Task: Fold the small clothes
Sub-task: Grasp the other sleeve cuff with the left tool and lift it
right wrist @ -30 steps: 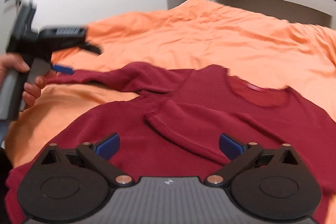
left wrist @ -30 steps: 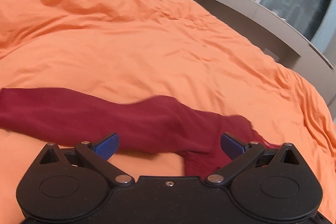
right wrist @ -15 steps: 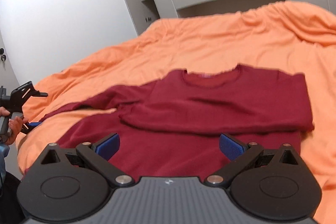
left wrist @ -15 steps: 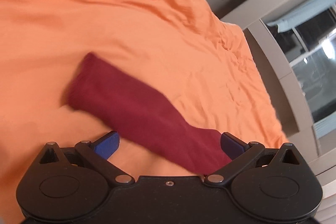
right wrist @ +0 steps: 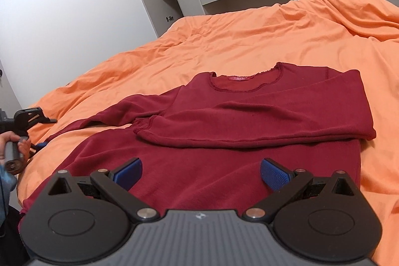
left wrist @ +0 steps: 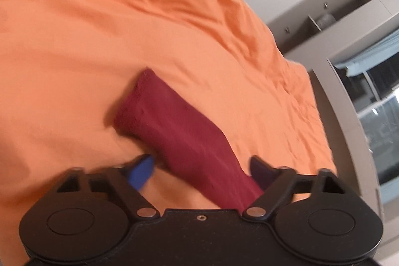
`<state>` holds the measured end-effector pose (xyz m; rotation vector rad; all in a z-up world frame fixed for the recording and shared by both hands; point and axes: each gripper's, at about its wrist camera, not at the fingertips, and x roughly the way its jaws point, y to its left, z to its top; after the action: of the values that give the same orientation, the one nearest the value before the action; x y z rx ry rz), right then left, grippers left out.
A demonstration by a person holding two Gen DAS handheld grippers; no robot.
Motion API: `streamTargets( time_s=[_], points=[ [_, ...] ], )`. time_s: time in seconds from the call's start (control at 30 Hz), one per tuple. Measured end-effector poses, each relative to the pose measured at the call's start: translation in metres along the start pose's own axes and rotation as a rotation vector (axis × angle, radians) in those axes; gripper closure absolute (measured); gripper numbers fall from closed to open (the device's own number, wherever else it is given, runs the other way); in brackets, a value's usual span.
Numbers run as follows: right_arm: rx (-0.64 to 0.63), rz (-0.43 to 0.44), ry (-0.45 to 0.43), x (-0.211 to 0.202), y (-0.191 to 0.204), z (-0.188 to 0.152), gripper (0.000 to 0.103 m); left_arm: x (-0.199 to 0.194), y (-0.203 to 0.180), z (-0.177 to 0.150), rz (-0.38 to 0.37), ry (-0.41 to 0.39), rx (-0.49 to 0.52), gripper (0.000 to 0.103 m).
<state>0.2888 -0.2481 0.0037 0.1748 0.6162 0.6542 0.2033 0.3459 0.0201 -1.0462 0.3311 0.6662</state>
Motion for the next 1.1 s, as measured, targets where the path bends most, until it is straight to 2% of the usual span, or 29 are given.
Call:
streamTargets(
  time_s=[0.13,0.2,0.33,0.43,0.53,0.7,0.8,0.9,1.0,1.1],
  points=[
    [-0.003,0.001,0.0,-0.001,0.0,0.0,0.0,0.013,-0.014,0.003,0.05,-0.086,0.052,0.074],
    [-0.007,0.003,-0.001,-0.001,0.0,-0.001,0.0,0.017,-0.022,0.004,0.04,-0.113,0.113,0.088],
    [-0.004,0.009,-0.006,-0.003,-0.001,-0.002,0.0,0.012,-0.041,0.01,-0.034,-0.193,0.181,0.092],
    [0.013,0.011,-0.02,-0.006,-0.004,-0.001,0.0,0.008,-0.064,0.01,-0.087,-0.261,0.291,0.094],
    [0.038,0.017,-0.029,-0.01,-0.009,0.0,0.0,0.004,-0.094,0.001,-0.164,-0.285,0.391,0.095],
    [0.095,0.016,-0.051,-0.019,-0.021,0.0,0.0,-0.024,-0.172,-0.031,-0.334,-0.37,0.709,0.095],
    [0.146,-0.01,-0.084,-0.029,-0.033,0.004,0.0,-0.047,-0.219,-0.052,-0.461,-0.404,0.858,0.095],
    [0.183,-0.069,-0.118,-0.043,-0.048,0.009,0.0,-0.062,-0.257,-0.075,-0.55,-0.389,0.947,0.095],
    [0.235,-0.137,-0.159,-0.057,-0.065,0.014,0.0,-0.066,-0.287,-0.102,-0.624,-0.323,1.017,0.095],
    [0.281,-0.186,-0.207,-0.072,-0.084,0.02,0.0,-0.062,-0.308,-0.144,-0.673,-0.247,1.1,0.095]
  ],
)
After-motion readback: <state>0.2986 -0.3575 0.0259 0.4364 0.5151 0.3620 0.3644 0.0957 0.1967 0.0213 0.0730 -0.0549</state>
